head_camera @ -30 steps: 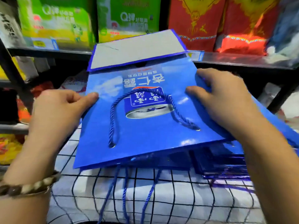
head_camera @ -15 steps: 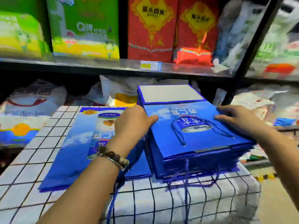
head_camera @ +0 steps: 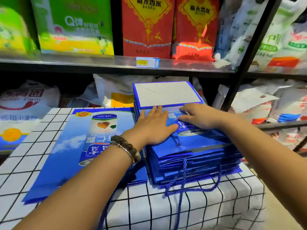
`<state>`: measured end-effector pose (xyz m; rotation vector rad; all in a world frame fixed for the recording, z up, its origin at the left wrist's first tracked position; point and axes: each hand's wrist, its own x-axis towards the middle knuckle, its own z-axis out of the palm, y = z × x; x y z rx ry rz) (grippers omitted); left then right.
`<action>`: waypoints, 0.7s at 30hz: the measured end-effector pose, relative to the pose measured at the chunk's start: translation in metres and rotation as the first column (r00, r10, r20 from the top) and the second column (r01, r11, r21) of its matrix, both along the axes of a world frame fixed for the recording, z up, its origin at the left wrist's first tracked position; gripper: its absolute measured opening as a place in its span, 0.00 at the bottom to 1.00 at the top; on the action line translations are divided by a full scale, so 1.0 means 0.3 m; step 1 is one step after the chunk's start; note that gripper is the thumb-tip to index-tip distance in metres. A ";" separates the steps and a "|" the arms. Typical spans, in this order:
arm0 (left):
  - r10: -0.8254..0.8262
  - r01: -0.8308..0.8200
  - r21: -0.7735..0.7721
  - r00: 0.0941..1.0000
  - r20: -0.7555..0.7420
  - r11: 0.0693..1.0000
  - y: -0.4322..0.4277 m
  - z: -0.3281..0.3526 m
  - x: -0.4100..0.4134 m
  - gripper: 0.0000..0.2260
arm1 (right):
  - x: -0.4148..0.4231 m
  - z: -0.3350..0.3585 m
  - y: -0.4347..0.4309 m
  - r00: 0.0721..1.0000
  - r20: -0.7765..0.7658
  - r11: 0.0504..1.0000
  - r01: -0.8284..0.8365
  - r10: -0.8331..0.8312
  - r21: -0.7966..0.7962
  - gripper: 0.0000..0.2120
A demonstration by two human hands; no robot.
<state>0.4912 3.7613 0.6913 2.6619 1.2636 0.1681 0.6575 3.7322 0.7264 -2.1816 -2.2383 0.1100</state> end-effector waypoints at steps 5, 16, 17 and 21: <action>-0.005 -0.003 -0.105 0.997 -0.072 0.994 0.021 -0.082 0.012 0.31 | 0.014 -0.121 0.001 0.999 0.043 0.993 0.037 -0.033 -0.112 0.29; 0.028 -0.033 -0.133 0.999 -0.041 0.991 0.030 -0.130 0.028 0.31 | 0.008 -0.178 0.001 0.997 0.059 0.983 0.066 -0.056 -0.172 0.28; 0.031 -0.032 -0.130 0.999 -0.012 0.991 0.025 -0.126 0.025 0.30 | 0.008 -0.175 0.000 0.996 0.067 0.985 0.064 -0.054 -0.160 0.28; 0.069 -0.082 0.068 0.982 0.174 0.994 -0.035 -0.059 -0.012 0.21 | -0.002 -0.124 0.001 0.988 0.154 0.995 0.046 -0.033 -0.084 0.27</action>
